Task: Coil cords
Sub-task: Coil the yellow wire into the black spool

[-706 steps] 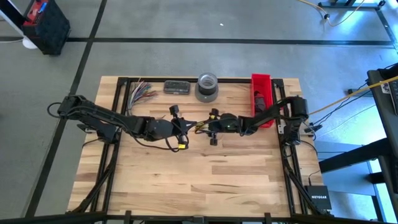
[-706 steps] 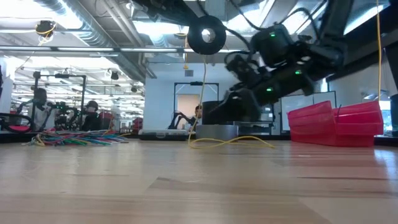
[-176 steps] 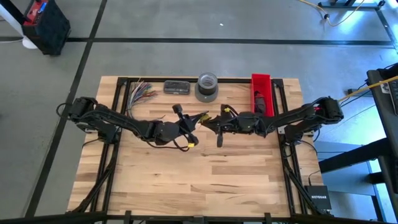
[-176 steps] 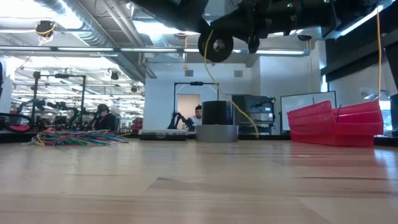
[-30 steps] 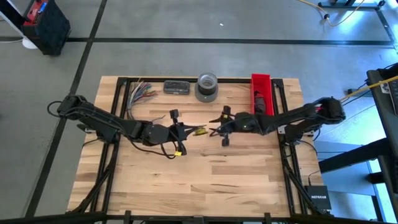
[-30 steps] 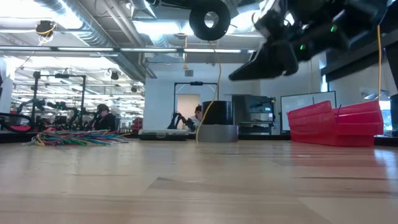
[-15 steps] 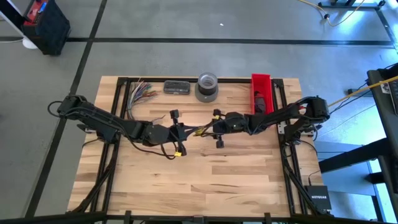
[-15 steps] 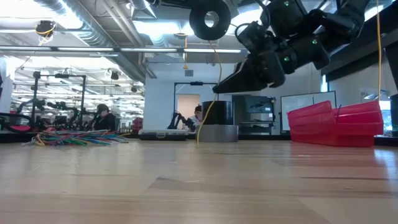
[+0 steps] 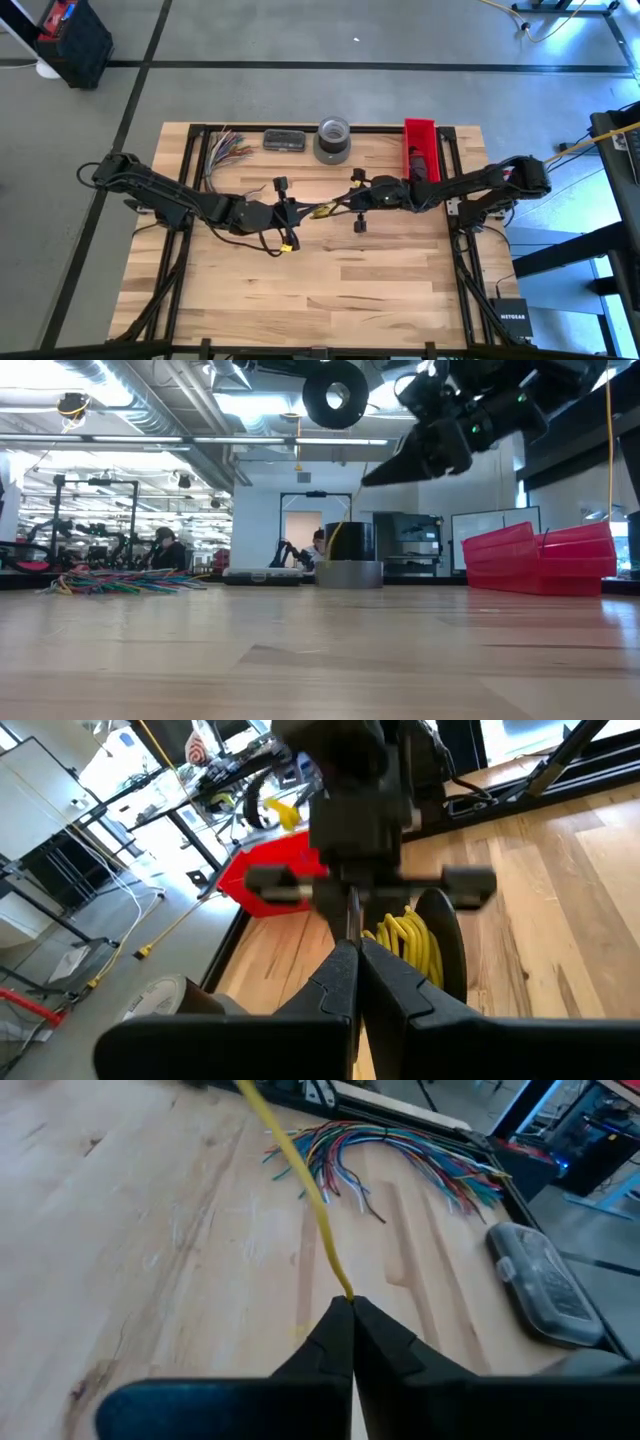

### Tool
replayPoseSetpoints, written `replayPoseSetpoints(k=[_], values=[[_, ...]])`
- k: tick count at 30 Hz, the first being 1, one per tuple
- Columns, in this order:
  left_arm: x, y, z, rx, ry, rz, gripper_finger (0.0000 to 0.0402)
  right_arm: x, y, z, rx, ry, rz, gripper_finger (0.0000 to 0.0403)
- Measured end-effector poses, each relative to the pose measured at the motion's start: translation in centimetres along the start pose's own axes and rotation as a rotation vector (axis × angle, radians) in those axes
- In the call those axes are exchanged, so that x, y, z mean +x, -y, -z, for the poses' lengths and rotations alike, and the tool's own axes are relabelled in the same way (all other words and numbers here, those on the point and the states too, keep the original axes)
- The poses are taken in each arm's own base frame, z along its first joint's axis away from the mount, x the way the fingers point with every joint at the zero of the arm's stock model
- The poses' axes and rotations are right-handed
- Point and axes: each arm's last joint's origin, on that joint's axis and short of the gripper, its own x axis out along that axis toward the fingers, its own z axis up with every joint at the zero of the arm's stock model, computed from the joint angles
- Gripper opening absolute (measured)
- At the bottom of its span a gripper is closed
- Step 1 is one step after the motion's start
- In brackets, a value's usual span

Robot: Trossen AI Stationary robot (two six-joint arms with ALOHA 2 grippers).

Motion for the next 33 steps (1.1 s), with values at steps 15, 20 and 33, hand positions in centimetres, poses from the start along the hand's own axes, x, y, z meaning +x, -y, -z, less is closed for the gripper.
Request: replayPoseSetpoints(k=[15,20,33], values=[[1.0,-1.1,1.2,-0.004,-0.09,-0.033,0.0,-4.4,0.0,-2.9,0.171,0.101,-0.154,0.0002],[1.7,-1.4,1.7,-0.008,-0.118,-0.051,0.0,-4.5,-1.4,-3.7,0.158,0.164,-0.202,0.0002],[3.4,-0.5,2.1,0.0,-0.08,-0.012,0.0,-1.4,-2.9,-6.6,0.162,0.193,-0.123,0.0001]])
